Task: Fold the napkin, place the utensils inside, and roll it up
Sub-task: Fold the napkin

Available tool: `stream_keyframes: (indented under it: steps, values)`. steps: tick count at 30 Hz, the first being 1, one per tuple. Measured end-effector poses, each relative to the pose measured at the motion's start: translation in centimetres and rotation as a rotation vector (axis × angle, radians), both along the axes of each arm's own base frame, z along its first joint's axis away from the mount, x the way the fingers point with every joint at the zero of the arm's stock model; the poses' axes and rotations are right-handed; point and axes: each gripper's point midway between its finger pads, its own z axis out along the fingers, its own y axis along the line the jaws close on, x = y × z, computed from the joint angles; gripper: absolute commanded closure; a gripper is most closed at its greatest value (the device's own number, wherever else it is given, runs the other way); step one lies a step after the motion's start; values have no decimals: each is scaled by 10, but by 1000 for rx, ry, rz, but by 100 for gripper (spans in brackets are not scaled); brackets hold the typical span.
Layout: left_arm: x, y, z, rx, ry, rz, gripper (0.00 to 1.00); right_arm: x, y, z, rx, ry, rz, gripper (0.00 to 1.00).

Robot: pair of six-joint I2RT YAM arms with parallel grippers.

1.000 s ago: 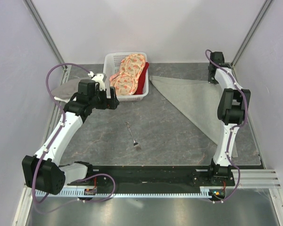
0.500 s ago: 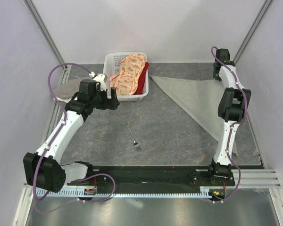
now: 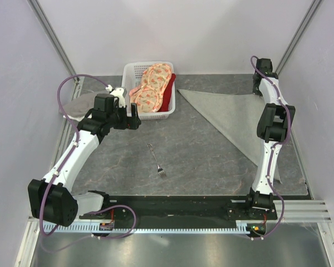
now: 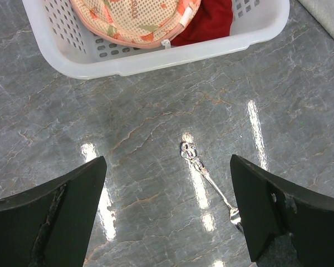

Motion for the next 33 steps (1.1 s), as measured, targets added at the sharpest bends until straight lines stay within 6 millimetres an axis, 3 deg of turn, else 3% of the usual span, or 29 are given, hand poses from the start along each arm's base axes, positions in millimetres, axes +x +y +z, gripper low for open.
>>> stream_keyframes:
  steps: [16,33]
  values:
    - [1,0,-4,3,10,-1,0,5,-14,-10,-15,2,-22,100]
    - [1,0,-6,11,15,-6,0,2,-25,-8,-45,11,-34,100]
